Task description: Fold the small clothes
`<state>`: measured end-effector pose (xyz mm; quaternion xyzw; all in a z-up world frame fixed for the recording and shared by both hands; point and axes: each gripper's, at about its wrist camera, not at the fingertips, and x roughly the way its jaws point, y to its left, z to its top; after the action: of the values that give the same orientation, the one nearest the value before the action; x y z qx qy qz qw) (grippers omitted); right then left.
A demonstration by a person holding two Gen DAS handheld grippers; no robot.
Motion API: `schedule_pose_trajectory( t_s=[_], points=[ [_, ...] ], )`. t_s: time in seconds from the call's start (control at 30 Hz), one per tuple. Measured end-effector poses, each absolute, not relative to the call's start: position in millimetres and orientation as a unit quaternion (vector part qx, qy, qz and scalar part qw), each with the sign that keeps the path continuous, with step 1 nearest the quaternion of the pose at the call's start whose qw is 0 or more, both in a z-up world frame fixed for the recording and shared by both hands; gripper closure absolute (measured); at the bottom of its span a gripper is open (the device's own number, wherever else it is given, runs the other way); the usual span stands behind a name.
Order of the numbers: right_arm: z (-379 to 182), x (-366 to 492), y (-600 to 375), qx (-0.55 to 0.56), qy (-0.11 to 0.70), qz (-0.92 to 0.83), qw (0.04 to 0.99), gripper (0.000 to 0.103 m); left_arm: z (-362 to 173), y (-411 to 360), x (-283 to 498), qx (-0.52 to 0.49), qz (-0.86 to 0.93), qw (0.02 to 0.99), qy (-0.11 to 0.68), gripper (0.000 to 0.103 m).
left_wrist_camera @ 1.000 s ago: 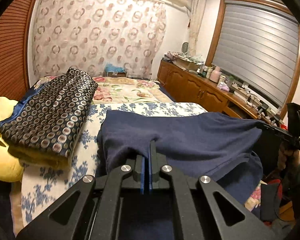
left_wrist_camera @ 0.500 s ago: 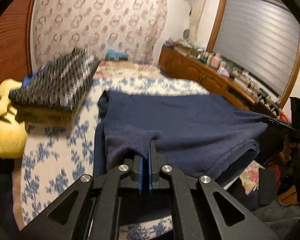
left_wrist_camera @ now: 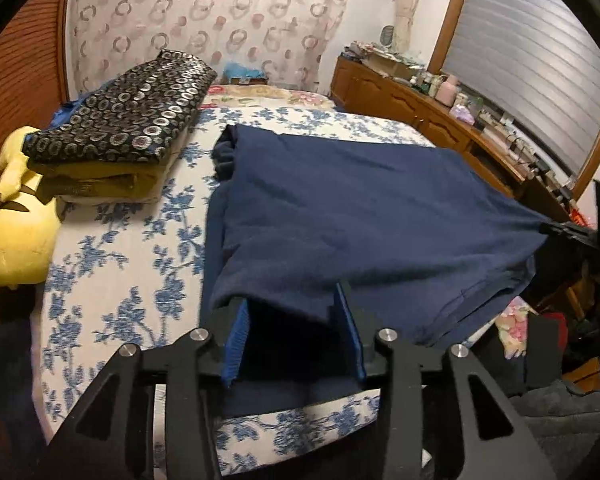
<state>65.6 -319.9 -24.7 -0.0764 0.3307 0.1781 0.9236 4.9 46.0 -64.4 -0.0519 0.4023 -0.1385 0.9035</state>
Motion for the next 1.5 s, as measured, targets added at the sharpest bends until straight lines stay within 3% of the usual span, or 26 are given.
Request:
schedule_pose_trajectory(
  t_s=[0.17, 0.33, 0.47, 1.2, 1.27, 1.5],
  points=[
    [-23.1, 48.5, -318.0, -0.09, 0.322, 0.183, 0.924, 0.089, -55.6, 50.0, -1.9, -0.047, -0.126, 0.912, 0.388, 0.039],
    [-21.6, 41.3, -320.4, -0.096, 0.307, 0.186, 0.929, 0.086, -44.3, 57.4, -6.5, -0.043, -0.102, 0.922, 0.371, 0.032],
    [-22.0, 41.2, -316.5, -0.098, 0.289, 0.186, 0.934, 0.074, -42.9, 61.1, -1.9, -0.043, -0.087, 0.925, 0.368, 0.031],
    [-116.7, 131.8, -236.9, -0.112, 0.349, 0.197, 0.909, 0.072, -95.1, 46.8, 24.7, -0.034, -0.048, 0.908, 0.416, 0.031],
    [-117.8, 130.6, -236.4, -0.112, 0.348, 0.195, 0.91, 0.068, -98.0, 46.7, 25.0, -0.038, -0.047, 0.906, 0.419, 0.031],
    [-117.2, 127.8, -232.2, -0.122, 0.351, 0.155, 0.915, 0.043, -109.1, 49.3, 24.1, -0.049, -0.048, 0.902, 0.426, 0.03]
  ],
)
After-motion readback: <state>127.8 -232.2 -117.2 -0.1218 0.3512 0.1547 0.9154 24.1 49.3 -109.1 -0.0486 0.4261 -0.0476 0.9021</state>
